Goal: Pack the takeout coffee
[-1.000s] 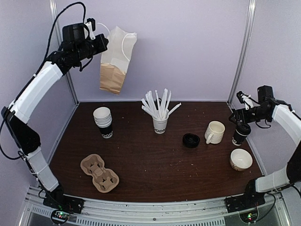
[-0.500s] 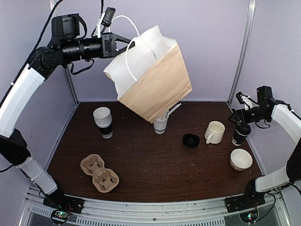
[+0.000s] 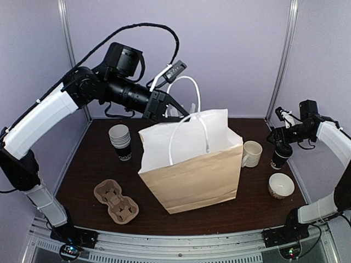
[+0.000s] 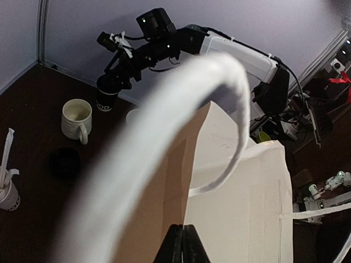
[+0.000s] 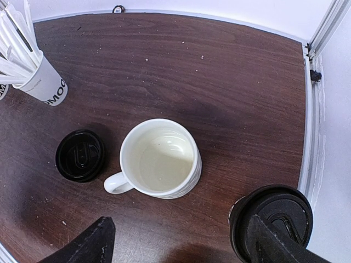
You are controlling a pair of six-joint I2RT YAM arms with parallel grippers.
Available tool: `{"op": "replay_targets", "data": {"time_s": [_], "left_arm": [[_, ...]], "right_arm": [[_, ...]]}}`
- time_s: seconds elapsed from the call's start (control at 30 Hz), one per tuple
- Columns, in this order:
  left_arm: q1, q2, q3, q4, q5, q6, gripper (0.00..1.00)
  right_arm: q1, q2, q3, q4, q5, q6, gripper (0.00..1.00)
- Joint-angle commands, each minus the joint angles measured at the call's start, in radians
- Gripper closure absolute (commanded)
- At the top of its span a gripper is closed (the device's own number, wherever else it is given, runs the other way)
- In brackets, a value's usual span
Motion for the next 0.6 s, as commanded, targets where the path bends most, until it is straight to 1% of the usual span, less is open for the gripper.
{"op": "replay_targets", "data": {"time_s": [0.0,0.23,0.57], "left_arm": [[-0.031,0.096,0.017,-0.082,0.025,0.098,1.00],[-0.030,0.264,0.125,-0.213,0.050,0.173,1.00],[0.006,0.363,0.206,-0.244,0.078,0.193,1.00]], "right_arm": [[0.000,0.000,-0.006,0.017,0.010,-0.014,0.13],[0.001,0.000,-0.009,0.016,0.008,-0.016,0.13],[0.000,0.004,-0.012,0.018,-0.003,-0.020,0.13]]}}
